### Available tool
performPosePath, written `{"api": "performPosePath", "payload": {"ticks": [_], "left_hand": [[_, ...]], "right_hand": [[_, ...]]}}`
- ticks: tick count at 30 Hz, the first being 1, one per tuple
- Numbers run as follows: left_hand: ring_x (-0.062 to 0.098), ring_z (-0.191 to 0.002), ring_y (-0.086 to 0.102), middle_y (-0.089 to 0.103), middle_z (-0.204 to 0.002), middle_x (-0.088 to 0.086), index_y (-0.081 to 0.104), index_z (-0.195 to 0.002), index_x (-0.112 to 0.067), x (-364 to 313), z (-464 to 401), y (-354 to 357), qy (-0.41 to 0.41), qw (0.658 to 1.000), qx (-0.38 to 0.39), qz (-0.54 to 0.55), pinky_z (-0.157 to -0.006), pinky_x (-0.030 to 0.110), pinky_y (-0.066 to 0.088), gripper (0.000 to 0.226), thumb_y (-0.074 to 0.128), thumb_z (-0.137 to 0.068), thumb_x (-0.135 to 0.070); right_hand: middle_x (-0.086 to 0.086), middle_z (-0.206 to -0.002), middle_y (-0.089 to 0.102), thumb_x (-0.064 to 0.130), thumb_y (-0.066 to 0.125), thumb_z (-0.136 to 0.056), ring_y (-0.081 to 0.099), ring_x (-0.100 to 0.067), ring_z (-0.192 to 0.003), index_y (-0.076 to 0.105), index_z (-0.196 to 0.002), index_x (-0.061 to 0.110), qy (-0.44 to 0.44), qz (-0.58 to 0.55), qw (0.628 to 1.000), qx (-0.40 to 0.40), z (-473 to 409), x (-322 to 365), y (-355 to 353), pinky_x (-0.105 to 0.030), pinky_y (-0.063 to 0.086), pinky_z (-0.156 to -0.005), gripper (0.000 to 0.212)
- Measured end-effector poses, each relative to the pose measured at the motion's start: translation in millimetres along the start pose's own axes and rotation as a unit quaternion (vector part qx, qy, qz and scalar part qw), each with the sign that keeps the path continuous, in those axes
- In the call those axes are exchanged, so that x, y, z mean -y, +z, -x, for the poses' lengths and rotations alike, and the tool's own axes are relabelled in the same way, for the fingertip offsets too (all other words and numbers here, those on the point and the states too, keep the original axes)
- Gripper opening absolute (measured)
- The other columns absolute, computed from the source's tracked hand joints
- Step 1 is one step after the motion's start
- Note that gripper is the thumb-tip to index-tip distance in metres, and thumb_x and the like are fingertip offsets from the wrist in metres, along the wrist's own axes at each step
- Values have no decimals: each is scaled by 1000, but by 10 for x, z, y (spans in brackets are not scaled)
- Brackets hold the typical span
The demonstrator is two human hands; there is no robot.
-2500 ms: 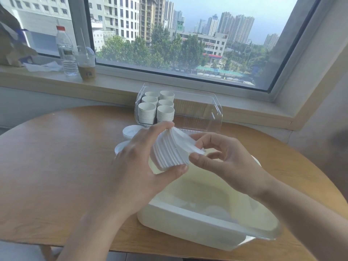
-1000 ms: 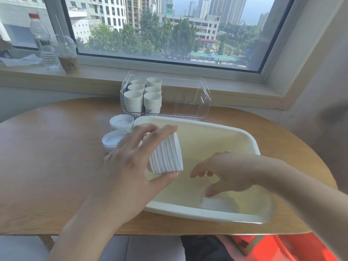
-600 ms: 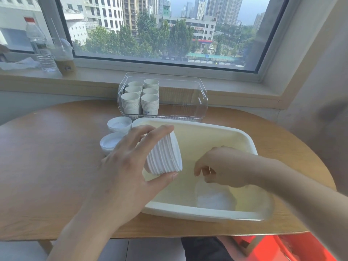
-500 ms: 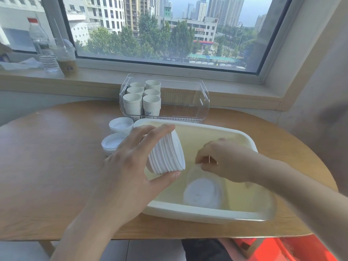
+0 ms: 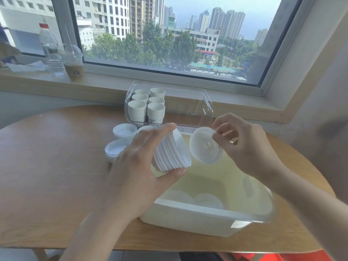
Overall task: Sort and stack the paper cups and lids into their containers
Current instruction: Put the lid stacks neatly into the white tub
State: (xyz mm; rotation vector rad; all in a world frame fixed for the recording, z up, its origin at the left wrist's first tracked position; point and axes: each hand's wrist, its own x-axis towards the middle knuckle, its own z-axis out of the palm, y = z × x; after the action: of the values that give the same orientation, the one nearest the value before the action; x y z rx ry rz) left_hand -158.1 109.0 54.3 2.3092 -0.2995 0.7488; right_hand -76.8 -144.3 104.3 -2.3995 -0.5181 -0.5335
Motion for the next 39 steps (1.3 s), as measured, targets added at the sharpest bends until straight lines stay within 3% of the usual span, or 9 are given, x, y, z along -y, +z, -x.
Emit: {"api": "performPosePath", "payload": {"ticks": [4,6,9,11,13,19,28,32,39], "left_hand": [[-27,-112,43,52,-134,-33,39,-147,-60,-9,-13,-6,-1,1000,3,10,-89,9,35,79,70,-75,-71],[-28,-113,42,52,-133,-33,39,-147,-59,-14,-16,-11,3,1000,4,11,-88,9,36,79,70,-75,-72],[-29,-114,40,52,-134,-32,40,-148,-58,-12,-17,-12,4,1000,5,10,-88,8,35,82,77,-75,-67],[-26,-115,42,53,-134,-32,40,-148,-58,-5,-13,-11,3,1000,6,9,-87,7,35,84,81,-74,-62],[-25,-117,43,52,-135,-33,40,-147,-59,-1,-11,-15,6,1000,10,6,-85,7,35,85,82,-74,-61],[-18,-125,44,50,-142,-32,42,-147,-57,10,-7,-23,23,1000,14,6,-91,10,36,84,81,-74,-59],[-14,-128,45,50,-143,-31,42,-148,-56,47,-6,-11,43,999,7,7,-93,1,36,85,83,-73,-57],[-11,-134,44,48,-146,-31,42,-149,-54,72,-15,12,53,999,7,3,-94,10,36,87,85,-73,-53],[-8,-135,45,47,-148,-31,41,-150,-56,107,-18,43,60,998,1,3,-96,13,36,89,85,-73,-54]], "right_hand": [[16,-90,71,17,72,-97,67,-8,-71,68,-88,36,14,-103,994,24,-5,117,30,-30,58,-51,21],[17,-92,72,13,70,-98,66,-6,-69,73,-89,36,11,-122,991,49,14,181,63,-28,57,-51,25],[25,-102,73,30,70,-99,70,-5,-79,77,-105,34,10,-144,984,105,39,264,108,-30,61,-62,10],[26,-113,73,55,68,-94,71,-6,-99,75,-116,34,3,-141,979,145,56,307,102,-32,61,-78,32],[24,-121,71,67,69,-88,67,-6,-112,73,-123,34,-13,-147,974,171,72,337,81,-29,58,-88,48],[19,-125,71,55,82,-79,68,-10,-115,65,-130,32,-36,-160,968,190,72,400,36,-41,56,-95,59],[21,-139,64,38,83,-85,63,-6,-127,50,-150,30,-76,-146,961,221,89,404,-56,-41,53,-102,74],[23,-139,64,43,85,-81,63,-4,-127,52,-149,32,-80,-148,958,233,88,442,-70,-40,53,-102,76],[23,-139,64,39,87,-79,64,-3,-126,52,-149,30,-92,-135,958,234,66,455,-75,-38,54,-100,79]]}}
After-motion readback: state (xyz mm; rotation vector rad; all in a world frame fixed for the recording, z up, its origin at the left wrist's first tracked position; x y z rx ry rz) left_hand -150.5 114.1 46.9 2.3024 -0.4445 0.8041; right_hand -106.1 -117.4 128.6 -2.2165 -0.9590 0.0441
